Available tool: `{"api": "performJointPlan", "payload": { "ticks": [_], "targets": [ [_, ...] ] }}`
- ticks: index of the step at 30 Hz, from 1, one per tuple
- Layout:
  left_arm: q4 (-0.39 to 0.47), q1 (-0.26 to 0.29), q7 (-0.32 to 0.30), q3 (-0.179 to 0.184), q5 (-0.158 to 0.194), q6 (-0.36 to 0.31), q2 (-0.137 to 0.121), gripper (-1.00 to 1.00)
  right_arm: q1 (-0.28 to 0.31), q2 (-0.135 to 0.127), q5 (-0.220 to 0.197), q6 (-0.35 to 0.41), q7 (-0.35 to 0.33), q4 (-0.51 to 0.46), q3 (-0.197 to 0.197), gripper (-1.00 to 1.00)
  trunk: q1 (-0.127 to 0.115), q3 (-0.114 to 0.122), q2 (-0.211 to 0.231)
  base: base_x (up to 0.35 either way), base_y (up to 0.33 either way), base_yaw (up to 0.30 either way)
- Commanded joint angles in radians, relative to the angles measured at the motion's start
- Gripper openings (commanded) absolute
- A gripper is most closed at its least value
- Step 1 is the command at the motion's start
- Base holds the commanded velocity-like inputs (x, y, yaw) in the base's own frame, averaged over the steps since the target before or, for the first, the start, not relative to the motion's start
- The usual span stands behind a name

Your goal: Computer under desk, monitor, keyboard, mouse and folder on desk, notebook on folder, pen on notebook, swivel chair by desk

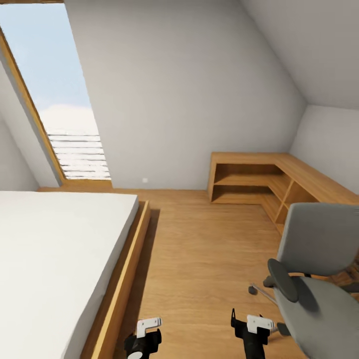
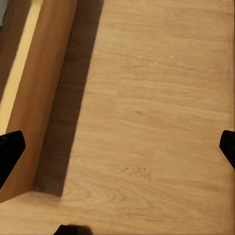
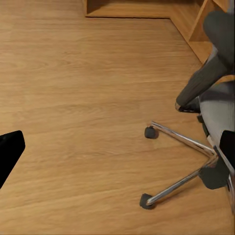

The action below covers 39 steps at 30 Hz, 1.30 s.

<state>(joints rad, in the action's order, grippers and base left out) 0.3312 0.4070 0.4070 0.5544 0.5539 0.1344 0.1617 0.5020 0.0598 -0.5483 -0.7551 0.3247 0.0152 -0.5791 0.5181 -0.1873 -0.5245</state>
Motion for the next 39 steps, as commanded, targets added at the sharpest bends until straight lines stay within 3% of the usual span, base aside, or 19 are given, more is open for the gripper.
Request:
{"api": "performJointPlan", "payload": {
  "ticks": [1, 10, 17, 39],
  "targets": [
    [0.0, 0.001, 0.006, 0.009, 0.011, 0.005, -0.001, 1.0, 0.001, 0.001, -0.002, -0.001, 0.007, 0.002, -0.008, 1.0, 0.001, -0.002, -0.001, 0.301, 0.0, -0.289],
    [0.0, 0.001, 0.006, 0.009, 0.011, 0.005, -0.001, 1.0, 0.001, 0.003, -0.002, -0.001, 0.007, 0.002, -0.009, 1.0, 0.001, -0.002, -0.001, 0.296, 0.0, -0.287],
    [0.0, 0.001, 0.006, 0.009, 0.011, 0.005, -0.001, 1.0, 0.001, 0.004, -0.003, -0.001, 0.007, 0.002, -0.01, 1.0, 0.001, -0.004, -0.001, 0.081, 0.0, -0.209],
    [0.0, 0.001, 0.006, 0.009, 0.011, 0.005, -0.001, 1.0, 0.001, 0.004, -0.004, -0.001, 0.007, 0.002, -0.01, 1.0, 0.001, -0.005, -0.001, 0.136, 0.107, -0.015]
  ]
}}
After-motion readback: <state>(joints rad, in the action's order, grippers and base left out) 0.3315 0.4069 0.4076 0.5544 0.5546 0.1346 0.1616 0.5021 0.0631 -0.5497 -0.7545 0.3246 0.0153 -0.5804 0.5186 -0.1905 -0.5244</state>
